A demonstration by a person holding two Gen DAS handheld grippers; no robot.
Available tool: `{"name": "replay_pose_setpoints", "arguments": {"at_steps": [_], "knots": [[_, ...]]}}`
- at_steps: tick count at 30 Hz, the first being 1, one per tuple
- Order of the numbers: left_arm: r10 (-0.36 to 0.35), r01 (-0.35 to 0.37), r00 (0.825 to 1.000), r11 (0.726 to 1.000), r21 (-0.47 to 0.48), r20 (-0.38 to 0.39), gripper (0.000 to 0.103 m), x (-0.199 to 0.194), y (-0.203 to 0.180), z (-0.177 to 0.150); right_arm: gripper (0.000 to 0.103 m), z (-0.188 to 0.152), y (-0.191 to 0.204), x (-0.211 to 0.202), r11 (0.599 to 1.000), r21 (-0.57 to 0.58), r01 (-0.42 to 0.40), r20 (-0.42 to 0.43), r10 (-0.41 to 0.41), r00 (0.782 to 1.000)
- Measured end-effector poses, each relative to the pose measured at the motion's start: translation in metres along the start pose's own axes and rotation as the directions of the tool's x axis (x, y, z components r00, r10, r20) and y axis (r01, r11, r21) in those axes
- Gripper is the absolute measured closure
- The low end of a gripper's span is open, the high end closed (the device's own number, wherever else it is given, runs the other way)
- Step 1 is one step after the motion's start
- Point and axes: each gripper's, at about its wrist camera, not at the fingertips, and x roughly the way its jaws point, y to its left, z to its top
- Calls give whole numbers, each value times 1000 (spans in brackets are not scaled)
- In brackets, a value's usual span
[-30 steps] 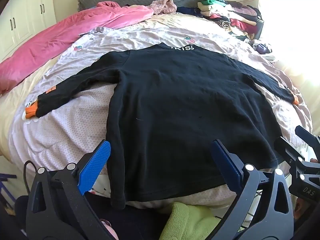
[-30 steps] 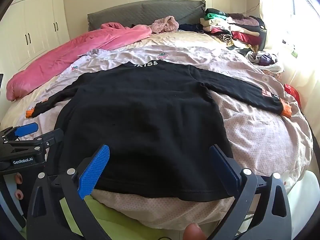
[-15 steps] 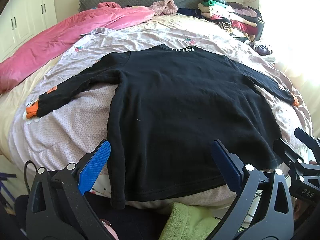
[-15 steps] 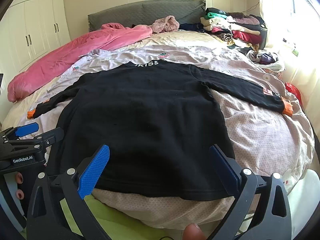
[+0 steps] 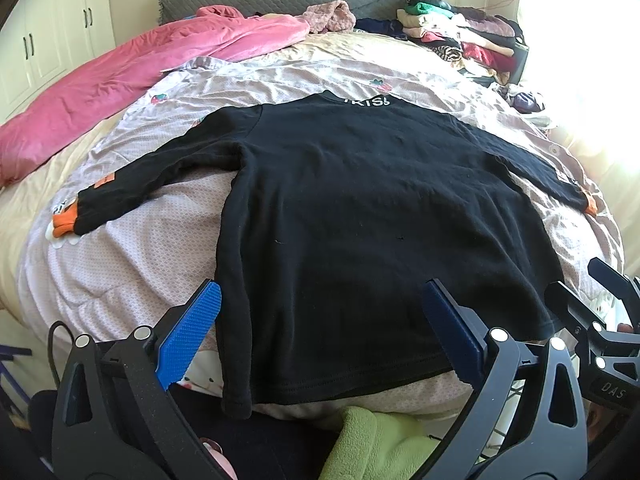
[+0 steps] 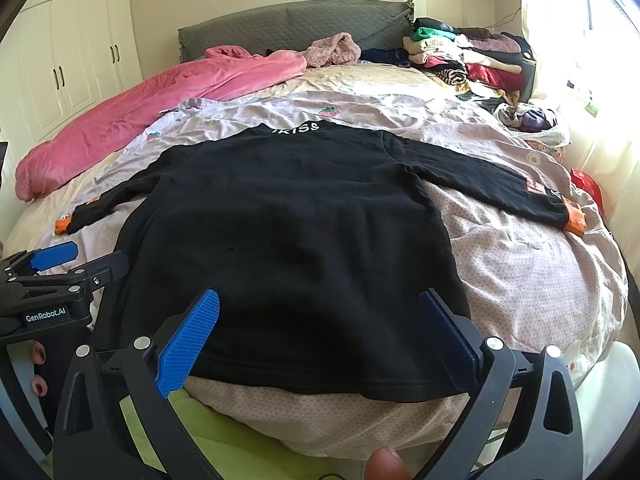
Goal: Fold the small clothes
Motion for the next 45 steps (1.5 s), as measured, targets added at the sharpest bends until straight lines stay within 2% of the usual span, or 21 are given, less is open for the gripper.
{"name": "replay_pose_setpoints", "arguments": {"at_steps": [26,37,45], "knots": [[21,-21,999,1000,3,27,9,0,-3,4,4,3,6,3,1000,-9,-5,6,5,1000],[31,-31,999,999,26,13,9,18,-14,28,4,16,-8,18,1000,12,12,16,-12,1000],[26,-27,999,999,42,33,9,28,-24,52,4,29,-35,22,997,59,48,41,-51,998]]}}
